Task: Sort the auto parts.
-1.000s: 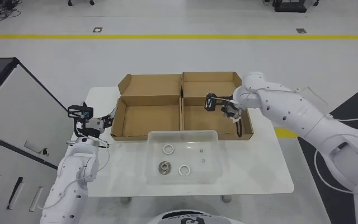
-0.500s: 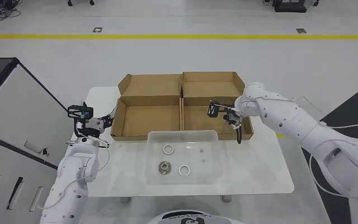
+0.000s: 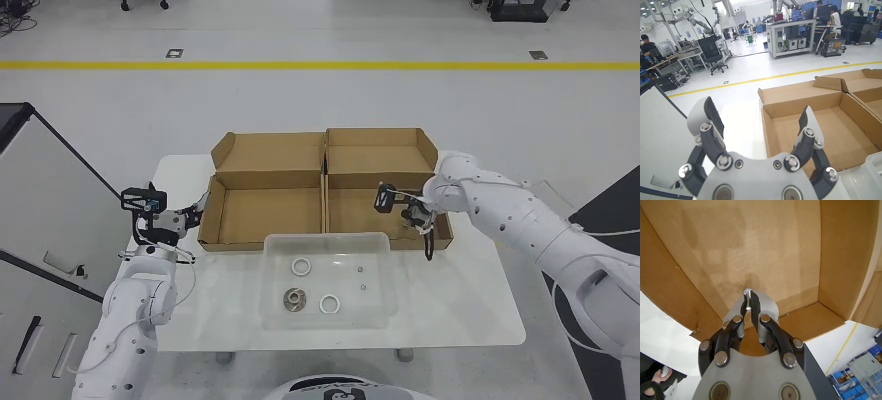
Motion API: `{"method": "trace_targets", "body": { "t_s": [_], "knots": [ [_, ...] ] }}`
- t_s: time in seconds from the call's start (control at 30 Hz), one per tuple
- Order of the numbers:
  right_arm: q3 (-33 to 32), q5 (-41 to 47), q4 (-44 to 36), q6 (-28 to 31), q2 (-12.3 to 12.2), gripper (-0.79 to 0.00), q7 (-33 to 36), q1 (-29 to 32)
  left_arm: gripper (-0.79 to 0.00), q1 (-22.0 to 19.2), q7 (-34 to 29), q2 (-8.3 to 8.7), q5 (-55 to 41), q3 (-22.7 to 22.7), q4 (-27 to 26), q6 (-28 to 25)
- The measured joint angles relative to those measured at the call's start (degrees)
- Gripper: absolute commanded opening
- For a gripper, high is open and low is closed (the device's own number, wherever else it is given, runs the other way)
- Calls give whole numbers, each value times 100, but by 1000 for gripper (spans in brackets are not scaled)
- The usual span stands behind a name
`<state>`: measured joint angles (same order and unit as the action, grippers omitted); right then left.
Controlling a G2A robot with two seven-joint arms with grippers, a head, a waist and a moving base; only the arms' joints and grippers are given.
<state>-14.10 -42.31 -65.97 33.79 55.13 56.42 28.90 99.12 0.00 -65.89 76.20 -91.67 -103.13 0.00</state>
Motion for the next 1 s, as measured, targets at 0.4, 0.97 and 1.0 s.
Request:
{"method": "trace_targets", "body": {
  "t_s": [0.4,0.97,1.0],
  "knots": [
    [-403,62,-270,81,-152,0,113,67,0,0,0,0,0,0,0,0],
    [-1961,1274,-2287,821,-1151,0,602,526,0,0,0,0,0,0,0,0],
    [-2021,1365,-2435,802,-1215,0,617,568,0,0,0,0,0,0,0,0]
  ]
}}
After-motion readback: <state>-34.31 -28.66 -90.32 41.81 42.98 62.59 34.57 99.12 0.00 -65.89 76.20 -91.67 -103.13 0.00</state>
